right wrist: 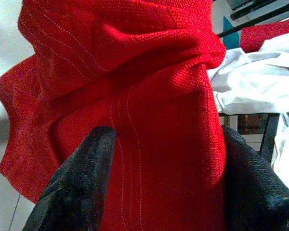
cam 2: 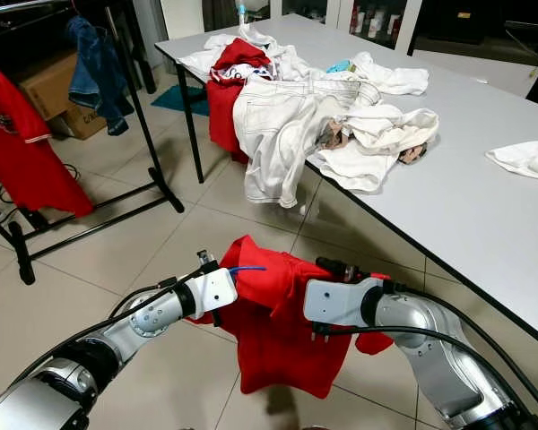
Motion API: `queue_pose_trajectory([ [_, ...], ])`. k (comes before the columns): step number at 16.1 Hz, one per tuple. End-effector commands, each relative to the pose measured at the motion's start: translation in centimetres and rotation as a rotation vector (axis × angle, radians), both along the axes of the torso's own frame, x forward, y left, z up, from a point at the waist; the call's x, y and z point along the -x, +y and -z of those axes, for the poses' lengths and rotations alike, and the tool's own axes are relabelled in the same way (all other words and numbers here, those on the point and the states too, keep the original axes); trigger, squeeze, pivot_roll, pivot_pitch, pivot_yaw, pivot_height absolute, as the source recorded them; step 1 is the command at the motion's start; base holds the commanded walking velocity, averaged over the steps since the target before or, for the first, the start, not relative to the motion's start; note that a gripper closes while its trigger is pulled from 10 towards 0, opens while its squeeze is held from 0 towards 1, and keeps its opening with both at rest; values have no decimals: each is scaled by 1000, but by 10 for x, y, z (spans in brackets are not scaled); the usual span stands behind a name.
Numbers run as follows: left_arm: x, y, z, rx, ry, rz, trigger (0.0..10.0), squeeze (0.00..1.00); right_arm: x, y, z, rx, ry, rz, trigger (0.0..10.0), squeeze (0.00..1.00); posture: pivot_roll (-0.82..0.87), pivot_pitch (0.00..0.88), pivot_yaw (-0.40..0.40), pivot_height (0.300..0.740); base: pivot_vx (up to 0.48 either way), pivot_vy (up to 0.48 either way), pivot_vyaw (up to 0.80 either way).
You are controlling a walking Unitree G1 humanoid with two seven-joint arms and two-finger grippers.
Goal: Hang hanger
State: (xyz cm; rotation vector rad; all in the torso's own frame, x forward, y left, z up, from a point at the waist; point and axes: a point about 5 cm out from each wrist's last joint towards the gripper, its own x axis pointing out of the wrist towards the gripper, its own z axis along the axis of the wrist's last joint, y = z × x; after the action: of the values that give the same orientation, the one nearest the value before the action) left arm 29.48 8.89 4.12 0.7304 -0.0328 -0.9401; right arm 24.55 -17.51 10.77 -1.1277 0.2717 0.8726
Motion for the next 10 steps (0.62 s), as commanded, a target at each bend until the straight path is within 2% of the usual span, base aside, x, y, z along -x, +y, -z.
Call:
queue_pose_trajectory([
  [1,-2,-3,-7,13,-42,15,10000,0,-2,-1,-2,11,-8,-12,0,0,-157,0,44,740,0,0,0],
  [10,-1,-6,-7,4,-59,37,10000,0,-9,-1,-3,22,-37,13,0,0,-157,0,46,740,0,0,0],
])
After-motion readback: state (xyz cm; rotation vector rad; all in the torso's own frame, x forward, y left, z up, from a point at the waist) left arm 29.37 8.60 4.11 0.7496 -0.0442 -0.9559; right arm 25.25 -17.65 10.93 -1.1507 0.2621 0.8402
